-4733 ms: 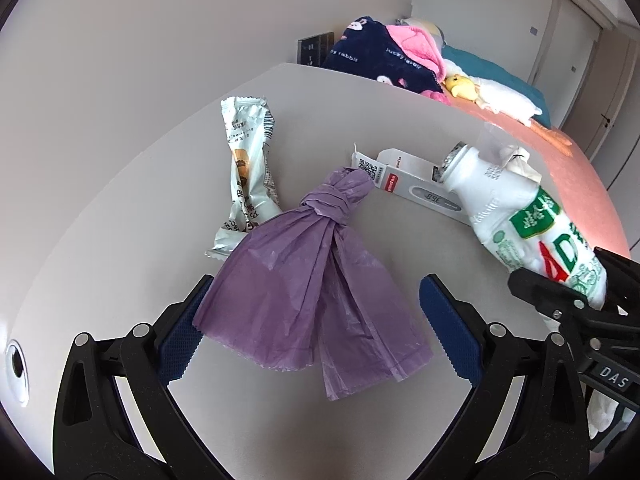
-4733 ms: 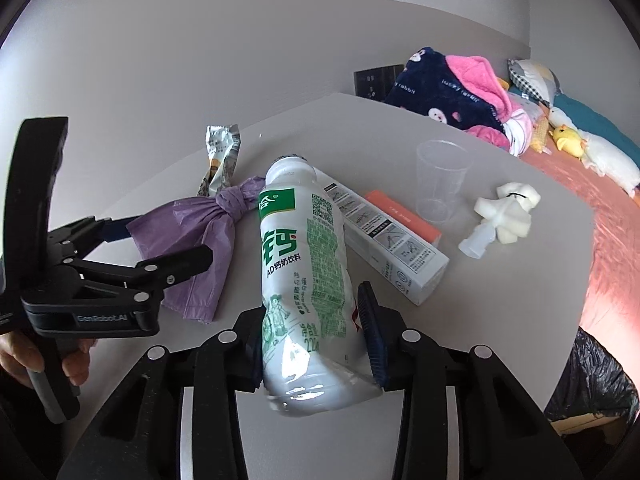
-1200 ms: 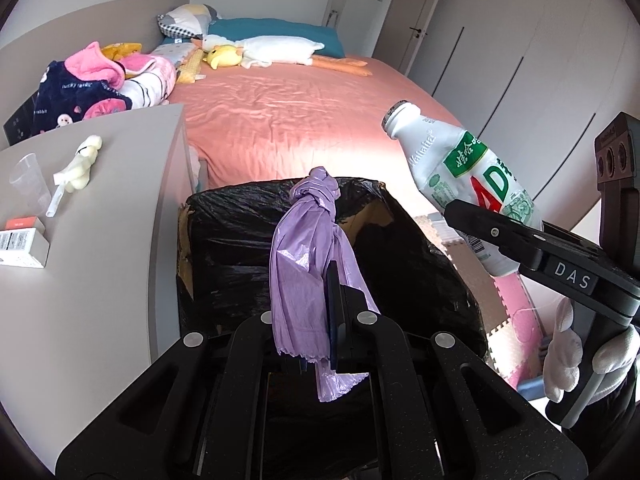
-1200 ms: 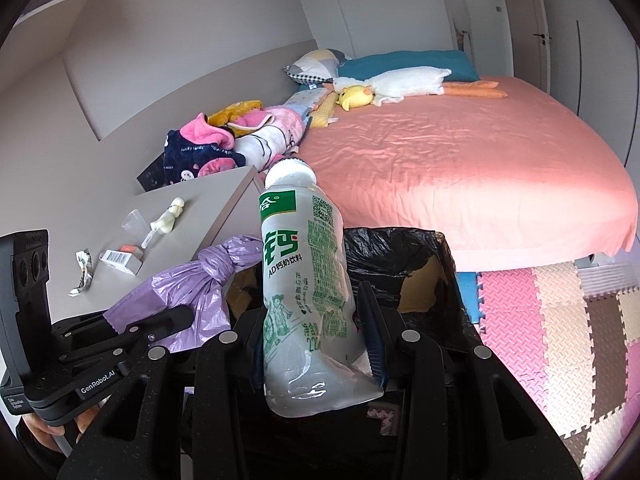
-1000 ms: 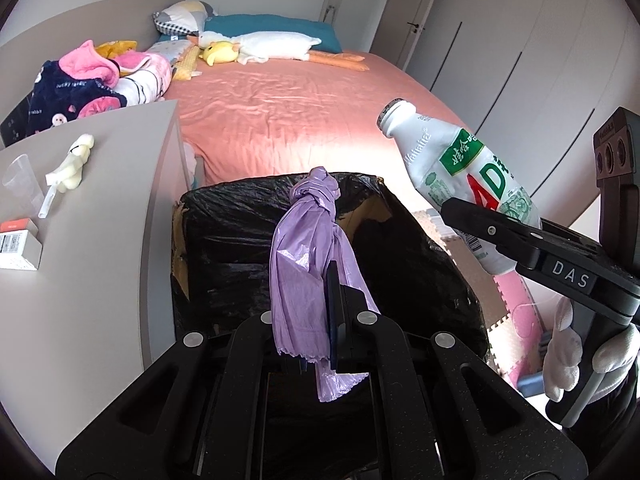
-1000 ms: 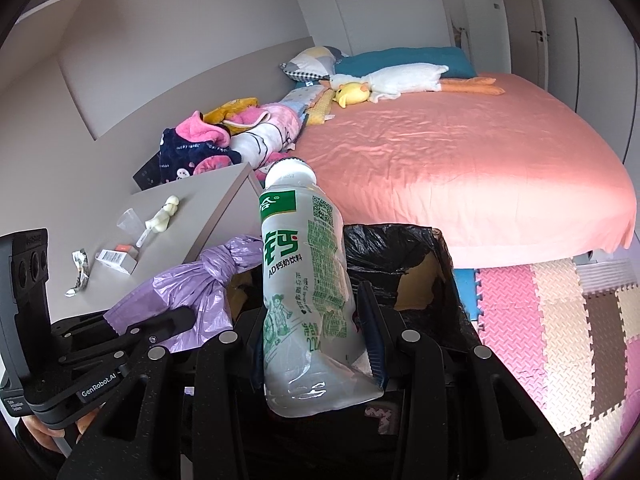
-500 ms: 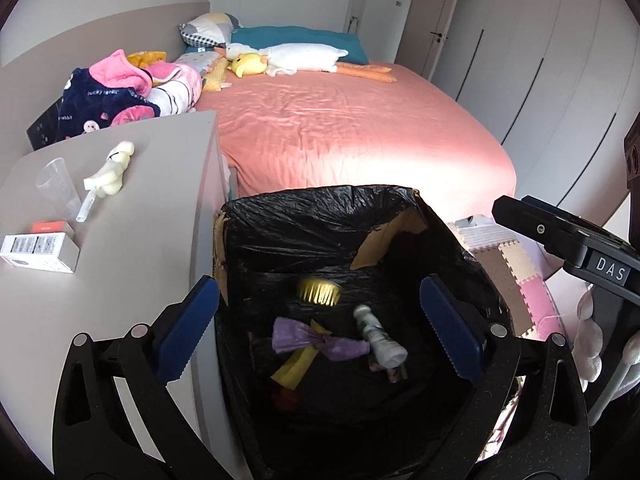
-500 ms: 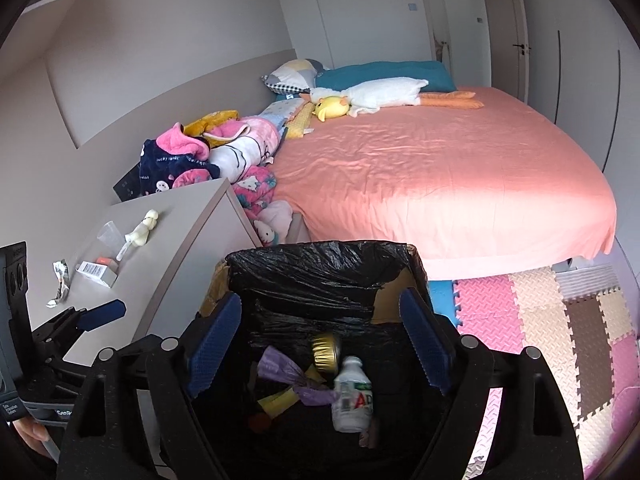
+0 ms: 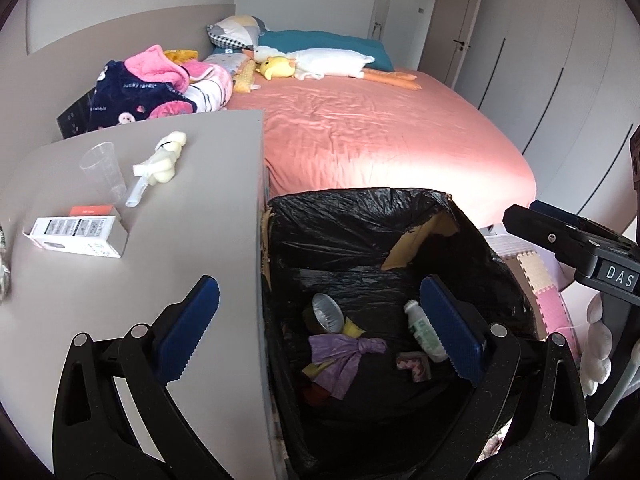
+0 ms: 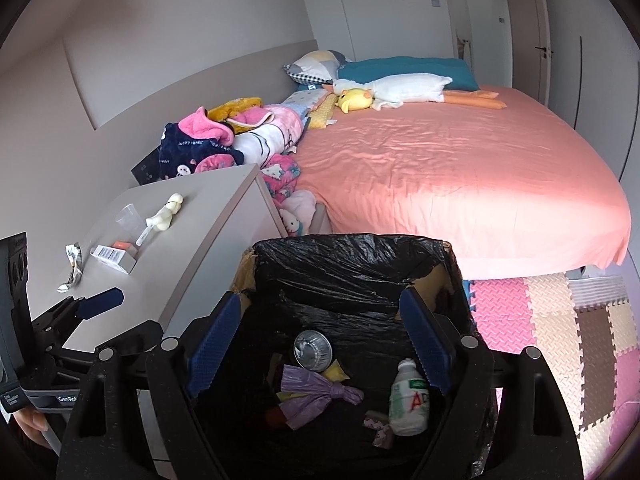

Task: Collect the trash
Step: 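Move both tools back over the table toward the silver wrapper and white toy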

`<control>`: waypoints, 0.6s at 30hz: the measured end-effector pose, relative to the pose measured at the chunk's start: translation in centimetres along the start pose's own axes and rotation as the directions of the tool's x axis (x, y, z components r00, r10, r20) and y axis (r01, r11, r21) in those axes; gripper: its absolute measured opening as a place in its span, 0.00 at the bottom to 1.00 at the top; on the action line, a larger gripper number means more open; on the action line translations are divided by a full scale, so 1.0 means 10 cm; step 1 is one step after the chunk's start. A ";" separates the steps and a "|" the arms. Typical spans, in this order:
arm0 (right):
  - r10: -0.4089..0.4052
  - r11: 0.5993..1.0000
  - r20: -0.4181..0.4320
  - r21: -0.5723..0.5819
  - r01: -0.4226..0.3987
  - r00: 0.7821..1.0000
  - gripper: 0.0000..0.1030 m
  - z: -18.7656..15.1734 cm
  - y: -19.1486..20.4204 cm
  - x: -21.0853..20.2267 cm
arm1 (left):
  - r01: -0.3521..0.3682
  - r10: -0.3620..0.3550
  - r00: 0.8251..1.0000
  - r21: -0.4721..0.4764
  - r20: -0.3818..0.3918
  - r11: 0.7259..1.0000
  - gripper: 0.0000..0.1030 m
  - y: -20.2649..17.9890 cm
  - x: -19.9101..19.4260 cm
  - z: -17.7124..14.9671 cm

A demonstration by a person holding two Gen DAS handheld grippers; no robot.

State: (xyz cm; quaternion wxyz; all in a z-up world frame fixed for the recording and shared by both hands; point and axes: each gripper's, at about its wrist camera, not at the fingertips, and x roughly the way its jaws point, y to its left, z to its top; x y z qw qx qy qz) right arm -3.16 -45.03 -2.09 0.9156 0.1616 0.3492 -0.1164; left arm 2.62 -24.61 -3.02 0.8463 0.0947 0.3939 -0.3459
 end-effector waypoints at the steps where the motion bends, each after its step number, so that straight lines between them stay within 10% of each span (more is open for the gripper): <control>1: 0.010 1.000 -0.002 -0.007 -0.010 1.000 0.79 0.00 0.06 0.02 | -0.009 0.009 1.000 -0.006 0.002 1.000 0.94 0.05 -0.01 0.00; 18: 0.118 0.985 -0.052 -0.120 -0.124 0.992 0.79 0.06 1.00 0.42 | -0.146 0.151 0.988 -0.155 0.020 0.977 0.94 1.00 -0.29 -0.16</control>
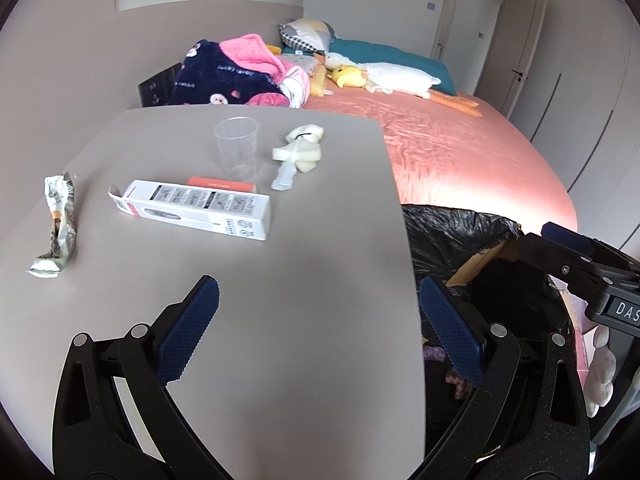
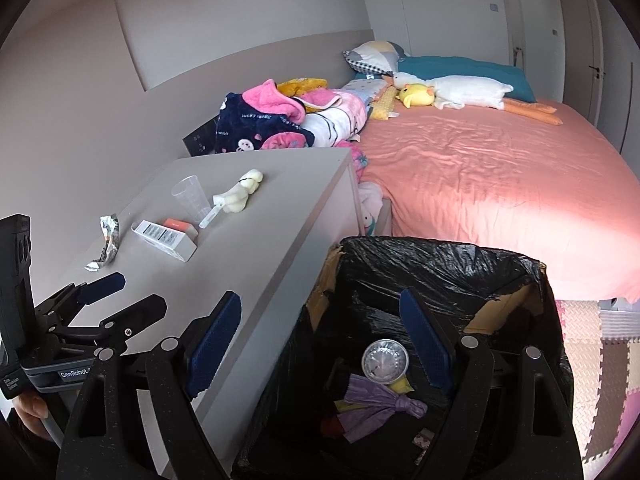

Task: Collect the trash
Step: 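Move both tools back over the table toward the silver wrapper and white toy, then grasp the crumpled silver snack wrapper with the left tool while the right tool grasps the white plastic toy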

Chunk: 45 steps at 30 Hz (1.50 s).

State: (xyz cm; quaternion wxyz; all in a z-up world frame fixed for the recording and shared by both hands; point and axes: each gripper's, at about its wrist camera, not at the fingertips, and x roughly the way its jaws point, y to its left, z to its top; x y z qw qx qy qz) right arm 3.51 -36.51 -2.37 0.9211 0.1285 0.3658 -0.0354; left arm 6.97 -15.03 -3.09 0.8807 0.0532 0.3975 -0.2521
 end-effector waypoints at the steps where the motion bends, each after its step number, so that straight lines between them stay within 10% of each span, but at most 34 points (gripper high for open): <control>1: 0.004 1.000 -0.002 -0.006 -0.004 1.000 0.79 0.01 0.04 0.03 | -0.006 0.006 1.000 -0.007 0.000 1.000 0.94 0.05 0.00 0.00; 32: 0.051 0.993 -0.092 -0.104 -0.061 0.994 0.79 0.49 0.82 1.08 | -0.314 0.317 0.949 -0.133 0.001 0.940 0.94 1.40 0.03 0.15; 45: 0.005 0.994 -0.081 -0.106 -0.013 0.997 0.79 0.73 0.90 1.37 | -0.335 0.332 0.942 -0.228 -0.055 0.914 0.87 1.88 0.20 0.23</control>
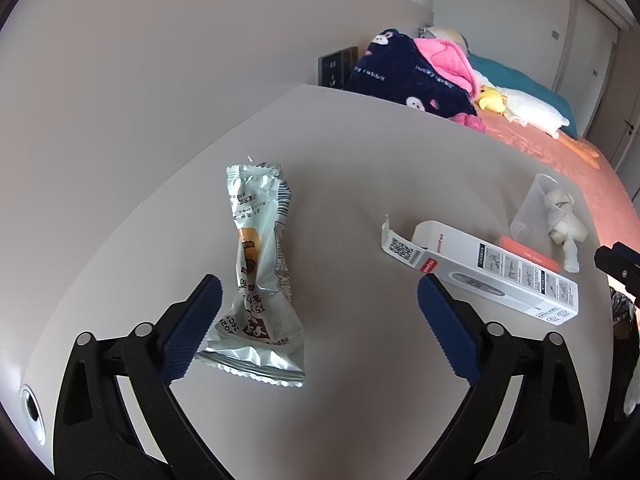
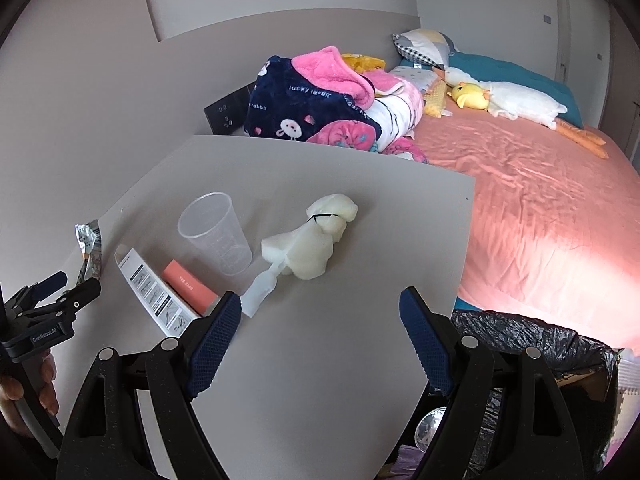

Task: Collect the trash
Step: 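Grasp the crumpled silver snack wrapper with the left tool while the right tool grasps the white plastic toy, then carry the silver wrapper and white toy over the black bin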

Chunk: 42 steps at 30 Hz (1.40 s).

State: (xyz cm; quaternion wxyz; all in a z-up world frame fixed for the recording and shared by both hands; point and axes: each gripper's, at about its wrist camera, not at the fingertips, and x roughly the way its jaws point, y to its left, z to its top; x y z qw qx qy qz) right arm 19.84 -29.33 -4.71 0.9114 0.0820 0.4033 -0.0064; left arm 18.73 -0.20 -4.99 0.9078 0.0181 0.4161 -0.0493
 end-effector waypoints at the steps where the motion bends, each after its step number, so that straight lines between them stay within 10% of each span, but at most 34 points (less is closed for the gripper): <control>1: -0.003 1.000 0.000 0.004 0.003 1.000 0.79 0.02 0.00 0.02 | 0.007 -0.007 1.000 -0.011 -0.010 1.000 0.82 0.03 0.03 0.01; 13: -0.062 0.994 -0.026 0.085 0.064 0.998 0.79 0.27 -0.07 0.34 | 0.017 -0.021 0.998 -0.069 -0.056 0.997 0.43 0.24 0.20 0.01; 20: -0.080 0.994 -0.065 0.073 0.084 0.995 0.69 0.38 0.00 0.58 | 0.019 -0.022 0.998 -0.052 -0.054 0.998 0.43 0.24 0.20 0.00; 27: -0.015 0.999 -0.078 0.044 0.018 0.997 0.30 0.36 0.15 0.58 | 0.024 -0.026 0.999 -0.031 -0.046 0.999 0.43 0.24 0.19 0.00; 42: 0.015 0.998 0.016 0.057 -0.016 1.000 0.26 0.25 -0.02 0.11 | 0.123 -0.125 0.992 -0.084 -0.017 0.989 0.26 0.28 0.11 -0.02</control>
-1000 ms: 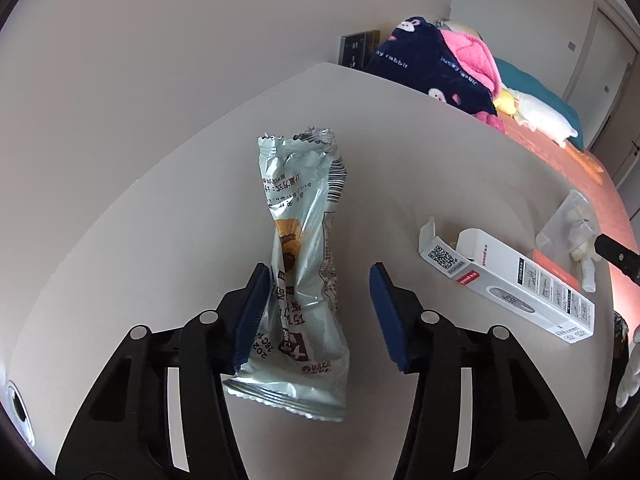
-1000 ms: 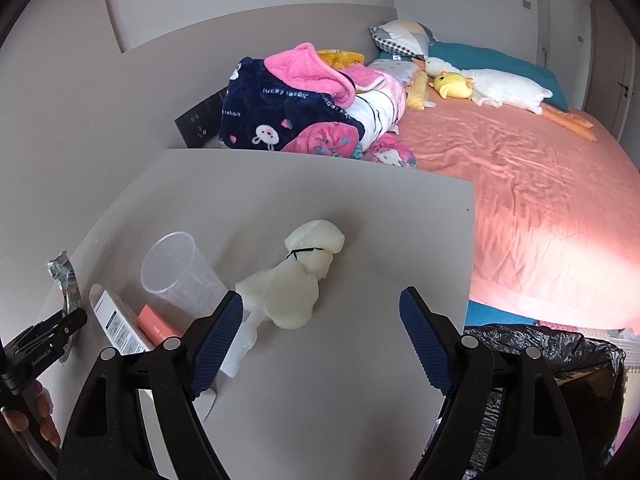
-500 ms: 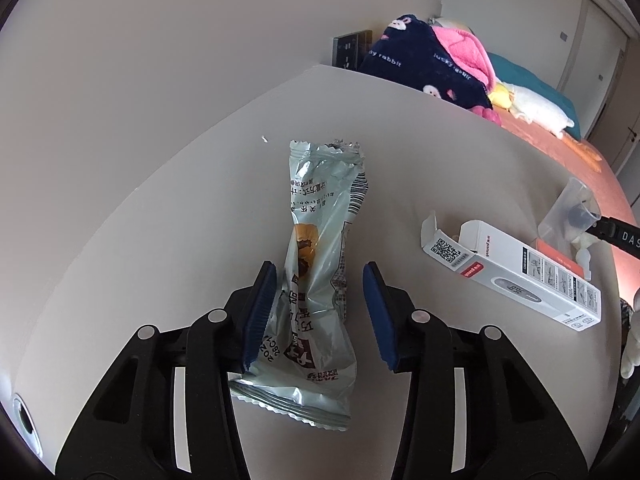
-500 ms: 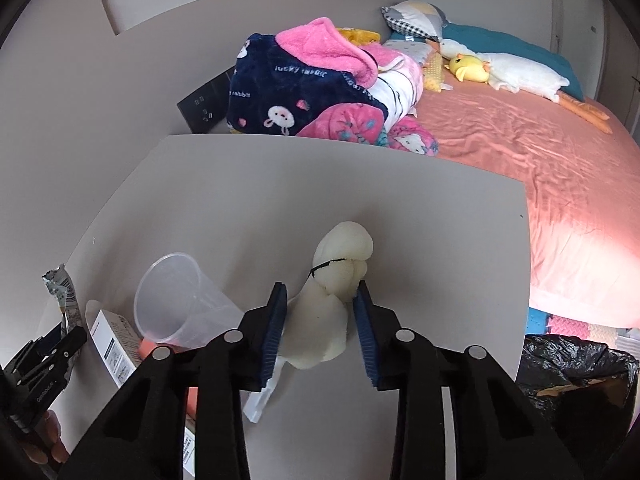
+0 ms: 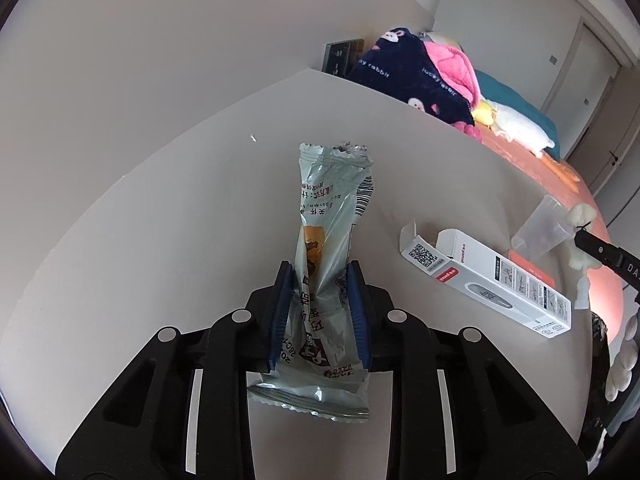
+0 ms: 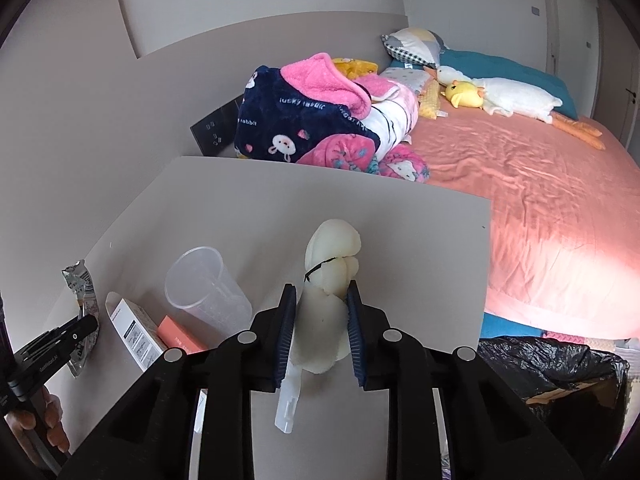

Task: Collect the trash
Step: 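Carry the silver wrapper and white toy over the black bin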

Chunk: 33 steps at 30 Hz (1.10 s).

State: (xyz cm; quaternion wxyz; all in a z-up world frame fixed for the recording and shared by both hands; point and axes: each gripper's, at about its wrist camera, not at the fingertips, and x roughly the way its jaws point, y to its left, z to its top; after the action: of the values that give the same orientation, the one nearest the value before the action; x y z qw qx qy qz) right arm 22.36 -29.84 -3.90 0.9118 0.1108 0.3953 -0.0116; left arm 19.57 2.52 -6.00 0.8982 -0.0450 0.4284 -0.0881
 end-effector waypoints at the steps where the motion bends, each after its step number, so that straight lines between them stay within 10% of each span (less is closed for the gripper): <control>1: 0.006 1.000 0.000 0.002 -0.006 1.000 0.26 -0.01 -0.02 -0.03 | 0.003 -0.003 1.000 0.005 0.006 1.000 0.26 -0.02 -0.02 0.00; 33: 0.073 0.996 0.026 0.041 -0.074 0.997 0.26 -0.51 -0.59 -1.06 | 0.089 -0.092 0.995 0.090 0.031 0.992 0.26 -0.98 -0.66 -0.26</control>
State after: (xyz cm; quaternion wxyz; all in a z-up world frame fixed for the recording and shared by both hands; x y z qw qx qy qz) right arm 10.75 -35.21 -0.76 0.9138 0.1441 0.3796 0.0125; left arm 12.25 -5.79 -1.07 0.9016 -0.0262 0.4059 -0.1470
